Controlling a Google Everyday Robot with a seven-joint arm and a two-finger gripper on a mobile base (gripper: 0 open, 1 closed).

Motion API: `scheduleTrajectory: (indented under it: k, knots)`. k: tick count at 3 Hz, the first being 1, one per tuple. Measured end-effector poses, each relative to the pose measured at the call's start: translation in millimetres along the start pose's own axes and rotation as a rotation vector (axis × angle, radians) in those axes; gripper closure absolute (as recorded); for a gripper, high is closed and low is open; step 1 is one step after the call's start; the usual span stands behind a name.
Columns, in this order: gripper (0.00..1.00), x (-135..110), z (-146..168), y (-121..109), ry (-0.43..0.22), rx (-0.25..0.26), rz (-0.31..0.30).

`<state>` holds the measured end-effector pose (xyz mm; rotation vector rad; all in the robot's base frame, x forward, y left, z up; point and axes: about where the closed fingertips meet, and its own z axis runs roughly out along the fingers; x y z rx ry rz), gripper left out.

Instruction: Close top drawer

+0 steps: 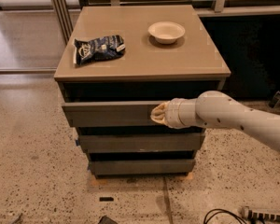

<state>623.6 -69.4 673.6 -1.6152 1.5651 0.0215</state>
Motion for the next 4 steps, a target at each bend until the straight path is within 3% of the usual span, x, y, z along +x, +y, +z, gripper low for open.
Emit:
scheduleTrajectory:
  k: [3, 4]
  knots:
    - [1.00, 18, 7, -46, 0.078, 0.072, -0.051]
    - [1.00, 18, 7, -46, 0.078, 0.072, -0.051]
